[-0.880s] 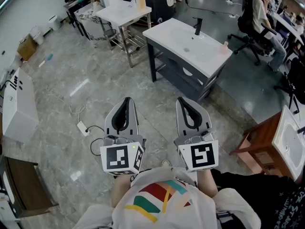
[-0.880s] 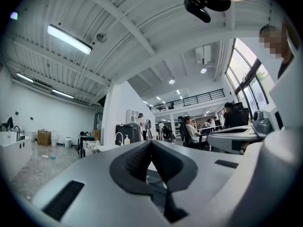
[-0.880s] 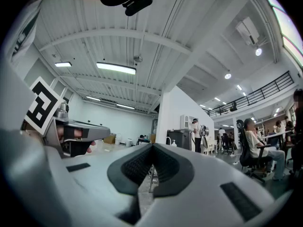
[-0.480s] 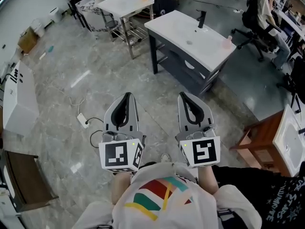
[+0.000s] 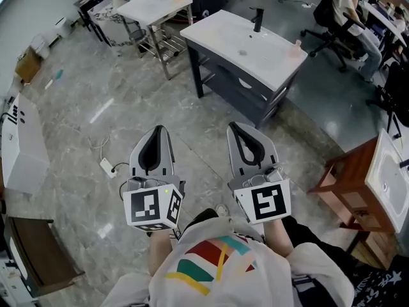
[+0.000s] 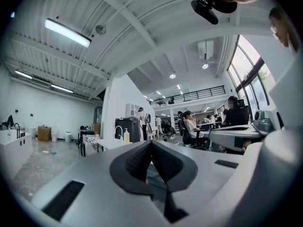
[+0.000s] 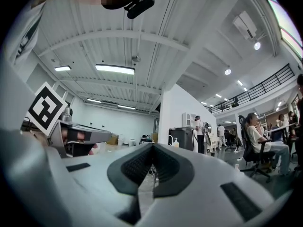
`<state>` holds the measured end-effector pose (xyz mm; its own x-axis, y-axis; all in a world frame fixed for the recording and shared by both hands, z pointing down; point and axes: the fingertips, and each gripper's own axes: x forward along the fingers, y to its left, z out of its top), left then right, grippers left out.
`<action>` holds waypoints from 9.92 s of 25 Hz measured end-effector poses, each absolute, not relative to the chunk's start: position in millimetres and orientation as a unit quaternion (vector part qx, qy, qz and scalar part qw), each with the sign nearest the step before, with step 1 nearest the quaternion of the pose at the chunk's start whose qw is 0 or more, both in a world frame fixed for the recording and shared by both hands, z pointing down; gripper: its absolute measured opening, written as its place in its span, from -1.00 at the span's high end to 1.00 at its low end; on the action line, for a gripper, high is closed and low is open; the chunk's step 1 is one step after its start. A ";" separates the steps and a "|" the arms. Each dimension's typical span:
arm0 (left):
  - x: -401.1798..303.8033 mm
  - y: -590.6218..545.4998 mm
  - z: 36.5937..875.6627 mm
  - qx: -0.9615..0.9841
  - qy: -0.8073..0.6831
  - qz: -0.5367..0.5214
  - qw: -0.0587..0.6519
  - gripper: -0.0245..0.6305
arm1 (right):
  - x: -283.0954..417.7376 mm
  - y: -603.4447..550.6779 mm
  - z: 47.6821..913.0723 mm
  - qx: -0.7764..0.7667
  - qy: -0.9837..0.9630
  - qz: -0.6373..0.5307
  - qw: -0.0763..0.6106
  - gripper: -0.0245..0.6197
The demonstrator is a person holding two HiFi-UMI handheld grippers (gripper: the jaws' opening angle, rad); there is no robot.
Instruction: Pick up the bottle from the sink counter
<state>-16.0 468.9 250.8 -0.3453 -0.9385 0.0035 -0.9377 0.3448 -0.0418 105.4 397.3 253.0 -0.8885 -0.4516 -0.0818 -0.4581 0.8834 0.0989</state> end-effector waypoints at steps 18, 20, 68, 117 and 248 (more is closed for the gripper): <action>-28.7 419.3 248.7 -0.589 0.808 -0.003 0.023 0.87 | 100.1 365.7 249.7 -0.219 0.973 0.058 0.052 0.89; -37.1 408.5 244.3 -0.594 0.804 0.004 0.029 0.87 | 95.5 357.4 247.9 -0.226 0.971 0.066 0.051 0.89; -317.7 11.0 229.7 -0.671 0.740 0.022 0.046 0.87 | -210.7 -20.7 224.6 -0.369 0.922 0.118 0.003 0.89; -130.2 -205.8 260.4 -0.767 0.640 -0.005 0.034 0.87 | 2.7 -237.9 267.1 -0.497 0.864 0.068 -0.038 0.05; -238.0 -59.2 198.1 -0.648 0.756 0.024 0.092 0.87 | -146.6 -83.5 213.4 -0.329 0.942 0.060 -0.004 -0.27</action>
<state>-238.0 -59.2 198.1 -0.1444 -0.9748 -0.1701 -0.9836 0.1602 -0.0831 -146.6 -83.5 213.4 -0.7837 -0.6204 -0.0324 -0.6195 0.7765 0.1150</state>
